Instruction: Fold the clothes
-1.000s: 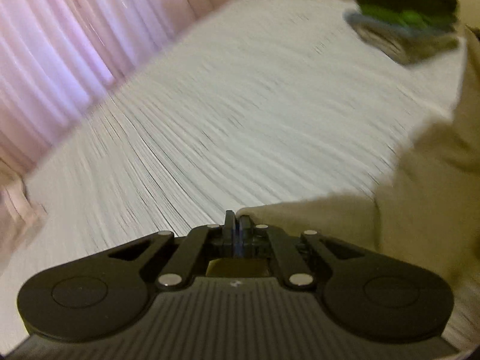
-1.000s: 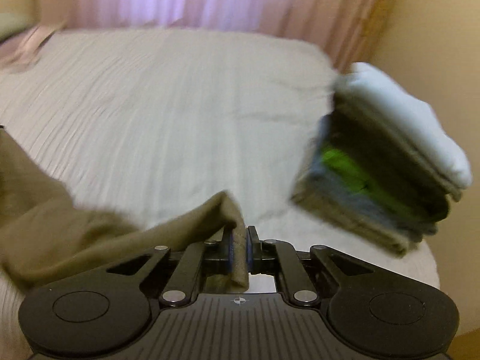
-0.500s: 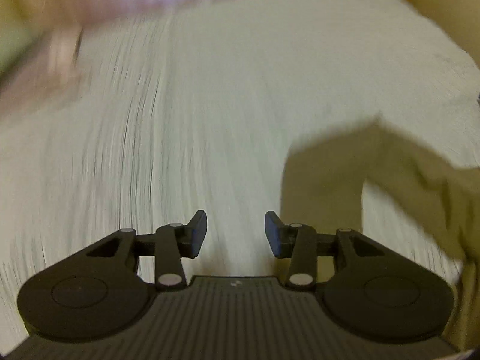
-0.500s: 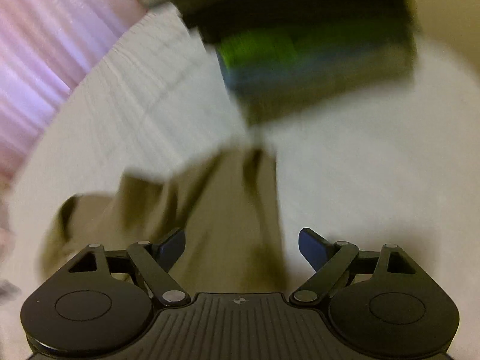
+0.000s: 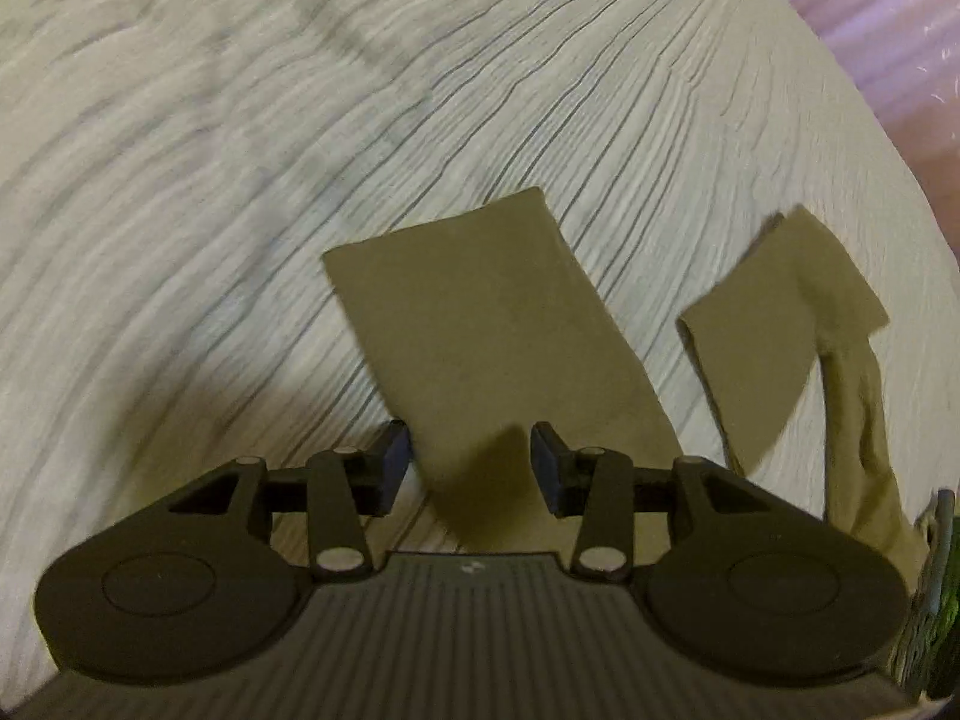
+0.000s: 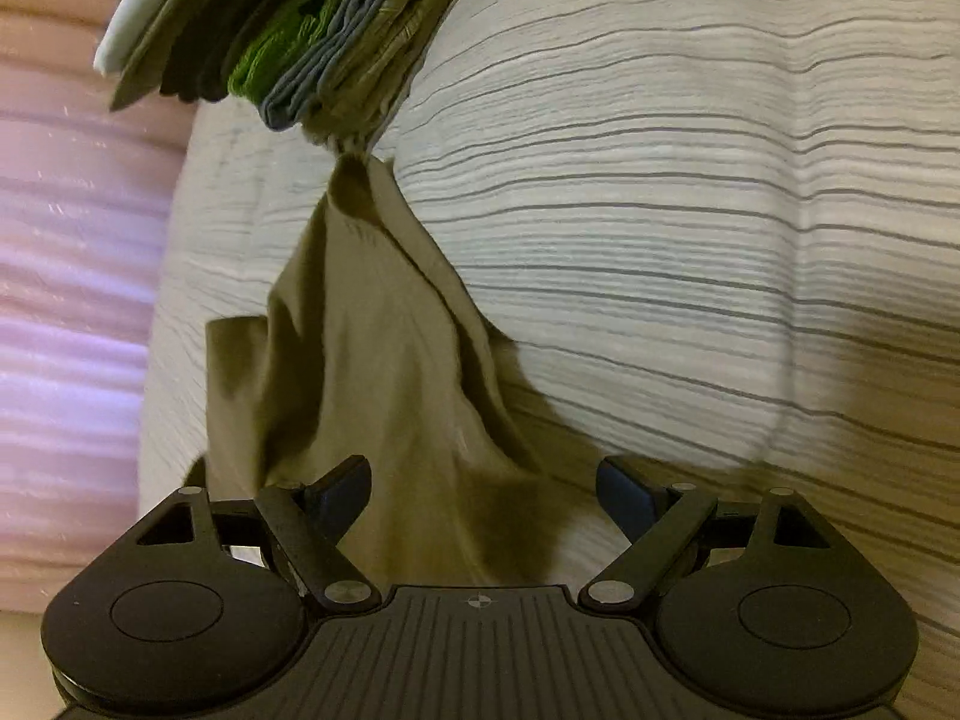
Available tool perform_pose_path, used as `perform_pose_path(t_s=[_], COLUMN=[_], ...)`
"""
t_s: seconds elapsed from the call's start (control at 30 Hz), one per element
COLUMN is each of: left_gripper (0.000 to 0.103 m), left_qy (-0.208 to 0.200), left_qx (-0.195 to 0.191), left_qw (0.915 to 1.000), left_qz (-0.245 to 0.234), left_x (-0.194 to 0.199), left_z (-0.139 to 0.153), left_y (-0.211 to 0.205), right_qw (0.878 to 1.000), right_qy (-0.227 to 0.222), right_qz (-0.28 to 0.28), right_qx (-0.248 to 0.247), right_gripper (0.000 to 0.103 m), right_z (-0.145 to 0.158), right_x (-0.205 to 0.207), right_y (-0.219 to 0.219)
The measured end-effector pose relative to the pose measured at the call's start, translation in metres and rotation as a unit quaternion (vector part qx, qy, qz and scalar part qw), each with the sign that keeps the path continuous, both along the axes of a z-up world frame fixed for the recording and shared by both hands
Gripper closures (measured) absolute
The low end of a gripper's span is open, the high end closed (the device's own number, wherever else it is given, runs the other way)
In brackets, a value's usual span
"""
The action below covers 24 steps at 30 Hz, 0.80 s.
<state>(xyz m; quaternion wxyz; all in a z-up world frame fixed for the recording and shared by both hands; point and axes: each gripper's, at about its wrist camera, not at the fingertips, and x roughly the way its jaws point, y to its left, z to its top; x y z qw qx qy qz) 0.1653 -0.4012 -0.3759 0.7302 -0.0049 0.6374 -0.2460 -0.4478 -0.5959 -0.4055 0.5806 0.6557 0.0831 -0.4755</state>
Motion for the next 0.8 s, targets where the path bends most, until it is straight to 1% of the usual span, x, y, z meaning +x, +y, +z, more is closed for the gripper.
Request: perform_pose_path(t_s=[0.03, 0.07, 0.1, 0.13, 0.27, 0.33, 0.4, 0.47, 0.57, 0.63, 0.7, 0.8], left_gripper=[0.078, 0.096, 0.101, 0.101, 0.101, 0.102, 0.102, 0.102, 0.102, 0.102, 0.101, 0.1], left_qy=[-0.005, -0.017, -0.025, -0.03, -0.077, -0.112, -0.14, -0.156, -0.146, -0.155, -0.159, -0.159], left_qx=[0.012, 0.021, 0.022, 0.019, 0.002, 0.004, 0.01, 0.019, 0.027, 0.045, 0.058, 0.066], left_qw=[0.9999, 0.9996, 0.9992, 0.999, 0.9949, 0.9905, 0.9864, 0.9839, 0.9863, 0.9841, 0.983, 0.9834], left_qz=[-0.003, -0.011, -0.021, -0.028, -0.065, -0.08, -0.085, -0.084, -0.073, -0.075, -0.07, -0.057], left_x=[-0.001, -0.002, -0.001, -0.001, 0.002, 0.002, 0.001, -0.001, -0.013, -0.023, -0.035, -0.049], left_z=[-0.004, -0.004, -0.002, 0.004, 0.047, 0.073, 0.096, 0.116, 0.133, 0.139, 0.144, 0.152], left_y=[-0.003, -0.004, -0.005, -0.004, 0.015, 0.032, 0.052, 0.077, 0.118, 0.136, 0.156, 0.182], right_qw=[1.0, 1.0, 1.0, 1.0, 0.999, 0.998, 0.996, 0.994, 0.991, 0.989, 0.987, 0.985], right_qy=[0.003, 0.008, 0.012, 0.015, 0.026, 0.036, 0.049, 0.071, 0.094, 0.106, 0.111, 0.114], right_qz=[0.004, 0.009, 0.014, 0.02, 0.04, 0.046, 0.052, 0.063, 0.089, 0.104, 0.113, 0.128], right_qx=[0.005, 0.011, 0.01, 0.003, -0.023, -0.036, -0.046, -0.048, -0.035, -0.027, -0.016, -0.007], right_gripper=[0.046, 0.074, 0.091, 0.095, 0.097, 0.097, 0.097, 0.097, 0.097, 0.097, 0.097, 0.097], right_z=[-0.004, -0.006, -0.002, 0.005, 0.039, 0.066, 0.091, 0.108, 0.118, 0.12, 0.119, 0.117], right_x=[0.002, 0.004, 0.003, -0.001, -0.019, -0.041, -0.067, -0.09, -0.11, -0.118, -0.126, -0.141], right_y=[-0.003, -0.005, -0.006, -0.006, -0.004, -0.005, -0.011, -0.02, -0.027, -0.028, -0.03, -0.025])
